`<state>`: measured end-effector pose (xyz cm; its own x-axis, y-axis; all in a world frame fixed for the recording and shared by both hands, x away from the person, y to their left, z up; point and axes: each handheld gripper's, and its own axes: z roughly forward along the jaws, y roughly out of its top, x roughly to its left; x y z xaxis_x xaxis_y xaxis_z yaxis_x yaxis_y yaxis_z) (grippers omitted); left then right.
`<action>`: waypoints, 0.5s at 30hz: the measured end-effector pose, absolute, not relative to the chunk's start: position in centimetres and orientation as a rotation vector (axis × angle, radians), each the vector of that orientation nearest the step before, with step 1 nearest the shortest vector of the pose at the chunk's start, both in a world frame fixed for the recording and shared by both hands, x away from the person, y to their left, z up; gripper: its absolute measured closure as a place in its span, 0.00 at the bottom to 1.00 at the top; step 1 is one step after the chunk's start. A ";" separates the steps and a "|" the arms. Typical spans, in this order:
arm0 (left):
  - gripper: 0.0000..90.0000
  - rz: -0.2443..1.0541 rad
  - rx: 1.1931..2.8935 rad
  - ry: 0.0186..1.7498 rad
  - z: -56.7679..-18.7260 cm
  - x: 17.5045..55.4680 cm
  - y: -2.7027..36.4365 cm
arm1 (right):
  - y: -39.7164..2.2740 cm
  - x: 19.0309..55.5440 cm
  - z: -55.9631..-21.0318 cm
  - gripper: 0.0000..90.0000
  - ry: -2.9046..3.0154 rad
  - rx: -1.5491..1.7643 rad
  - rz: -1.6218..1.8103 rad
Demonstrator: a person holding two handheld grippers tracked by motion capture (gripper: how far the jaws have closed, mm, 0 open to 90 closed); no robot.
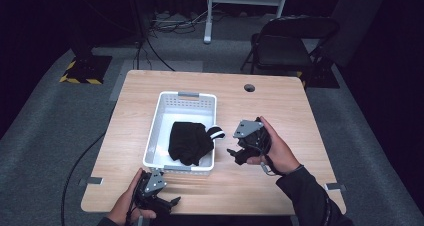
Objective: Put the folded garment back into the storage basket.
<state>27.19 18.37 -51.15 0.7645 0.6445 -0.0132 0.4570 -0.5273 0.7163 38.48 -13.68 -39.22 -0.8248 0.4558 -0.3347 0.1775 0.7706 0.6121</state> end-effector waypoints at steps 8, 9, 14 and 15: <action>0.00 0.328 2.221 0.818 -51.2 27.2 18.4 | -14.7 37.8 -39.0 0.05 2.492 0.479 0.825; 0.00 0.330 2.221 0.817 -51.1 27.2 18.4 | -14.8 37.7 -39.0 0.05 2.490 0.477 0.822; 0.00 0.328 2.221 0.818 -51.2 27.2 18.4 | -15.3 37.2 -38.8 0.05 2.486 0.474 0.821; 0.00 0.328 2.221 0.818 -51.2 27.2 18.4 | -15.3 37.1 -38.8 0.05 2.484 0.470 0.815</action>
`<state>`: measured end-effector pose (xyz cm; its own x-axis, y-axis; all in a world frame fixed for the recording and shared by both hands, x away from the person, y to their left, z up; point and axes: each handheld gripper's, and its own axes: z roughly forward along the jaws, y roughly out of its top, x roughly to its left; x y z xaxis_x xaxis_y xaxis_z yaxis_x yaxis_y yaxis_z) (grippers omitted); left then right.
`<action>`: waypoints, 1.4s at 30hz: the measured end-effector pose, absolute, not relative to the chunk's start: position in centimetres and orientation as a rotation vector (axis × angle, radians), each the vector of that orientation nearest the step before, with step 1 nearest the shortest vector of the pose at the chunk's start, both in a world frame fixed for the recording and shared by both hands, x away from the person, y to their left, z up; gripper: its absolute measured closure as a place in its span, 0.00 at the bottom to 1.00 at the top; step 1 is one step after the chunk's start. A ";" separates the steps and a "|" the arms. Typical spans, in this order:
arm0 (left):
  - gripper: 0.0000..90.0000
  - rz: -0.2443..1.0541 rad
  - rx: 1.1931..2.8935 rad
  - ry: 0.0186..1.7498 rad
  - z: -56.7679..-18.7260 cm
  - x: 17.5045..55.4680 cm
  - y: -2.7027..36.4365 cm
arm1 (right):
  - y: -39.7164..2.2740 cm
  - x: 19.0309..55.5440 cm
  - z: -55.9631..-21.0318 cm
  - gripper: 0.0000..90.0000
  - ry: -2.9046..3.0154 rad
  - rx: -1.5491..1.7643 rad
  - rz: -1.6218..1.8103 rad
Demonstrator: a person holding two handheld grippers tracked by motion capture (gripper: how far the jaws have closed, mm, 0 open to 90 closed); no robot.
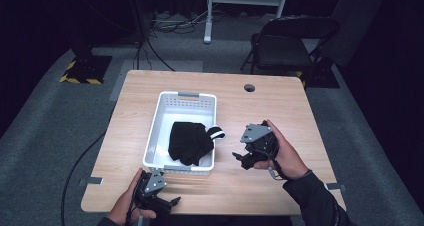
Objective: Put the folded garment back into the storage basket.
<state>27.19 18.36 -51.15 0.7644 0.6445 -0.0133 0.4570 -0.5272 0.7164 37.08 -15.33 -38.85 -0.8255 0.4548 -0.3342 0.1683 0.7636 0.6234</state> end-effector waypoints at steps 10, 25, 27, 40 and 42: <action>0.00 0.329 2.222 0.816 -51.1 27.2 18.4 | -16.5 36.6 -39.3 0.05 2.474 0.481 0.788; 0.00 0.330 2.222 0.816 -51.1 27.2 18.4 | -19.3 35.9 -40.5 0.05 2.467 0.549 0.762; 0.00 0.328 2.222 0.818 -51.1 27.2 18.4 | -19.7 35.8 -40.8 0.05 2.463 0.563 0.757; 0.00 0.330 2.221 0.817 -51.1 27.2 18.4 | -22.4 35.6 -43.4 0.05 2.459 0.657 0.707; 0.00 0.327 2.220 0.818 -51.2 27.2 18.4 | -22.9 35.6 -43.9 0.05 2.463 0.669 0.710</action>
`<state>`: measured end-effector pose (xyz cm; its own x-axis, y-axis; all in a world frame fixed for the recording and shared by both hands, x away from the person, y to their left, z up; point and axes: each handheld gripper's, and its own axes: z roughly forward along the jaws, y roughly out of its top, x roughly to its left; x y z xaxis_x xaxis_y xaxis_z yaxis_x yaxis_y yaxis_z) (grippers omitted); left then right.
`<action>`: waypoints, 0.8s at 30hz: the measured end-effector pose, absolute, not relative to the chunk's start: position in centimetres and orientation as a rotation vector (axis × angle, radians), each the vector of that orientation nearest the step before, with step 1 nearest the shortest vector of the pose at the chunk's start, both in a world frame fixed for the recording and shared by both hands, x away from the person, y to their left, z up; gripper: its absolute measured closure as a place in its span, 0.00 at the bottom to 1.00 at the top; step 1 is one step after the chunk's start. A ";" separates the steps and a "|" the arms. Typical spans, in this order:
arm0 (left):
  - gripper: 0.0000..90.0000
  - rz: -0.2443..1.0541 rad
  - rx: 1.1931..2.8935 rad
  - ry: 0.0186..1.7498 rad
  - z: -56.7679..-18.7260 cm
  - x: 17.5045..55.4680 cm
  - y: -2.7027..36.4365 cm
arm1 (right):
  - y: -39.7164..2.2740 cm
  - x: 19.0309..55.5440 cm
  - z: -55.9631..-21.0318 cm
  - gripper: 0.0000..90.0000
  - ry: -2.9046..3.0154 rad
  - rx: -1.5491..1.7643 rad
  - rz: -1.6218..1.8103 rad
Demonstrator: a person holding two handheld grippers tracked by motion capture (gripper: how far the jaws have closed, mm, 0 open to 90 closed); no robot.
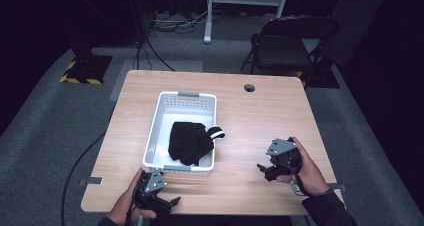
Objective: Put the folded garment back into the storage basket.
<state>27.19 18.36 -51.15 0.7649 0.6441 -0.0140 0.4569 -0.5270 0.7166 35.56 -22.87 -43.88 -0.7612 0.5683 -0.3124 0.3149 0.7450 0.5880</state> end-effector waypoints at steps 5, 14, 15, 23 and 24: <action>0.00 0.327 2.221 0.818 -51.2 27.2 18.4 | -24.1 35.3 -44.9 0.05 2.453 0.702 0.680; 0.00 0.328 2.221 0.819 -51.2 27.2 18.4 | -26.4 34.6 -46.2 0.05 2.451 0.786 0.704; 0.00 0.328 2.220 0.819 -51.2 27.2 18.4 | -26.4 34.6 -46.2 0.05 2.451 0.786 0.704; 0.00 0.328 2.220 0.819 -51.2 27.2 18.4 | -28.4 33.8 -47.1 0.05 2.437 0.868 0.718; 0.00 0.327 2.221 0.819 -51.1 27.2 18.4 | -28.6 33.7 -47.1 0.05 2.436 0.874 0.722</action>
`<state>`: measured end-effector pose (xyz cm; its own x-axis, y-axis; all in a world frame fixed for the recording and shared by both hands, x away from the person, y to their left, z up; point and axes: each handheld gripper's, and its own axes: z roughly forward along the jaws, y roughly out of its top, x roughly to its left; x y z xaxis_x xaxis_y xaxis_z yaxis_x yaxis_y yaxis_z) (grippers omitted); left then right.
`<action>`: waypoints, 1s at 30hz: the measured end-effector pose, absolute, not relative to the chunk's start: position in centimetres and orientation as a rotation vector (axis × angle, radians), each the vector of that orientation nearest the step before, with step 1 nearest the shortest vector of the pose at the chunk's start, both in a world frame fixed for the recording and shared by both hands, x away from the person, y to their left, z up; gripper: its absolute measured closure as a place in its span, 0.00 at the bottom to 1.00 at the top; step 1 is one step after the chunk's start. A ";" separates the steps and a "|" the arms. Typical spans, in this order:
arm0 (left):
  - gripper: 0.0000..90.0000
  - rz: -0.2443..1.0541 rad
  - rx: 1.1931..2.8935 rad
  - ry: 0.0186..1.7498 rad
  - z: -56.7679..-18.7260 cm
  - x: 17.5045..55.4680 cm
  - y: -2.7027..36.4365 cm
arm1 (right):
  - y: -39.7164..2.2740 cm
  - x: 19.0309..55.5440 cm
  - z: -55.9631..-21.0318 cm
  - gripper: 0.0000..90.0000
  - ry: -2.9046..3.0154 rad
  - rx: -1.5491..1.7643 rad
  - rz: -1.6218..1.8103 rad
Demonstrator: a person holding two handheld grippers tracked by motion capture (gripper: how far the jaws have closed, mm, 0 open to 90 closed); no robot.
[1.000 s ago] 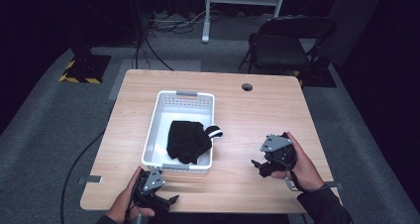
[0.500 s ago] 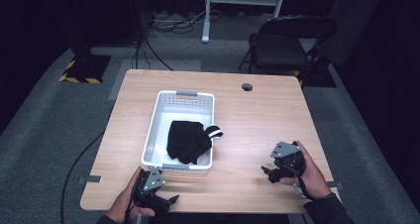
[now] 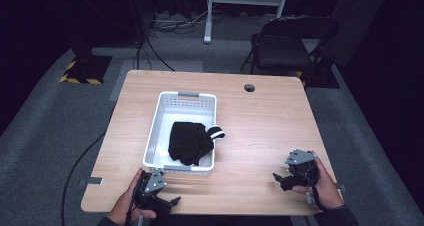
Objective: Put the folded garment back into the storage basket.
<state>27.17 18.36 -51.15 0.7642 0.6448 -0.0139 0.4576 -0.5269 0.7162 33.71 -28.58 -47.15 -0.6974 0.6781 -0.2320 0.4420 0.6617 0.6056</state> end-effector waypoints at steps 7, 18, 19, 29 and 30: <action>0.00 0.327 2.220 0.819 -51.2 27.2 18.4 | -29.9 33.2 -47.7 0.05 2.413 0.910 0.752; 0.00 0.328 2.220 0.820 -51.2 27.2 18.4 | -31.7 32.5 -48.3 0.05 2.388 0.971 0.762; 0.00 0.327 2.220 0.819 -51.2 27.2 18.4 | -31.9 32.4 -48.4 0.05 2.385 0.975 0.765; 0.00 0.326 2.222 0.821 -51.1 27.2 18.3 | -33.1 31.9 -49.2 0.05 2.379 1.024 0.817; 0.00 0.326 2.222 0.821 -51.1 27.2 18.3 | -33.2 31.9 -49.3 0.05 2.378 1.031 0.822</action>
